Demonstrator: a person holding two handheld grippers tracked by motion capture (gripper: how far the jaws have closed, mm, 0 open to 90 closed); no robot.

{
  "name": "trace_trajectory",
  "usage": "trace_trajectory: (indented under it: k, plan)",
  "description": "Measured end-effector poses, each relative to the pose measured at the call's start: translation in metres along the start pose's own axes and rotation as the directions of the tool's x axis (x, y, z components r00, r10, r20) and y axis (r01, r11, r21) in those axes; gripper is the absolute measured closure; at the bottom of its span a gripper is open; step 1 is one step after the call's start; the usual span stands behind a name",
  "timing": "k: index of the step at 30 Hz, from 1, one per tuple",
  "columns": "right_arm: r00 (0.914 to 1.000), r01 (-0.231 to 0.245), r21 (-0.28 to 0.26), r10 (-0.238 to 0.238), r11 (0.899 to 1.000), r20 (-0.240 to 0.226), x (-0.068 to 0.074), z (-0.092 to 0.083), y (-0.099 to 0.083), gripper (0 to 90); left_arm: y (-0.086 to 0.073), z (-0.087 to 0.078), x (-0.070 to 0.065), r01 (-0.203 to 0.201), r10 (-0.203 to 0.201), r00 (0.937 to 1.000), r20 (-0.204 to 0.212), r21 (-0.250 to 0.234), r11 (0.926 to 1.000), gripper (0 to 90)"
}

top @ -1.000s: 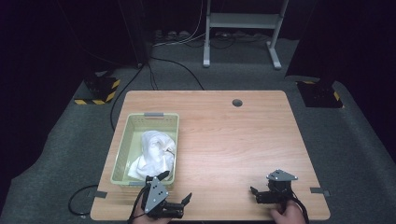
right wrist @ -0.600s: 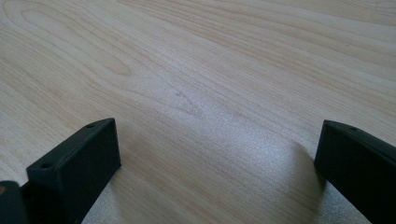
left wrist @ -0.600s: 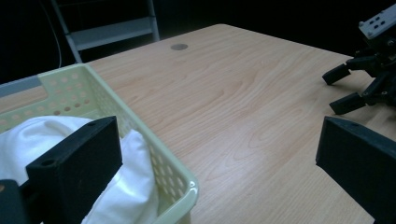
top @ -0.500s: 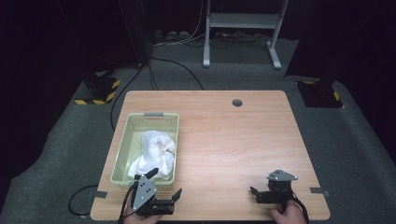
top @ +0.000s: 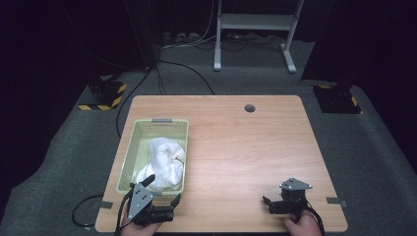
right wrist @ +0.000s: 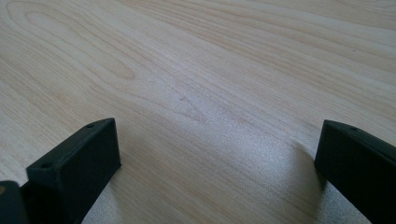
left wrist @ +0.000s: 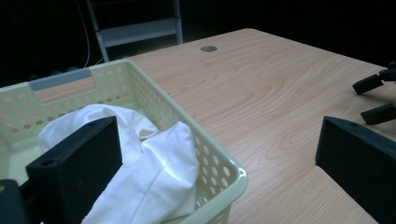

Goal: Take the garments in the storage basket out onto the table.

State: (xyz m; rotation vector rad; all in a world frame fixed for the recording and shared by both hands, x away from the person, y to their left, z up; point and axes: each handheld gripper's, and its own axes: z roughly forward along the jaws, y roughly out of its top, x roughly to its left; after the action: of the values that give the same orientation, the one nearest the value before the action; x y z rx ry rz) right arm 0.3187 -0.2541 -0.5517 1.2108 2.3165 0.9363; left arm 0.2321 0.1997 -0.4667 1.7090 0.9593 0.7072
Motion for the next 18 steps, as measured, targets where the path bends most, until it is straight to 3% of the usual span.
trace_trajectory:
  k: [14,18]
  plan:
    - [1.0000,0.002,0.000,-0.002,1.000,0.000,0.000,0.000,0.000,0.0,0.011,-0.001,0.012,0.042,-0.042,0.9983,-0.041,-0.002,0.9991,0.9]
    - [1.0000,0.001,0.001,-0.001,1.000,0.000,0.000,0.000,0.000,0.0,0.022,0.001,0.015,0.014,-0.012,0.9978,-0.066,0.032,0.9994,0.9]
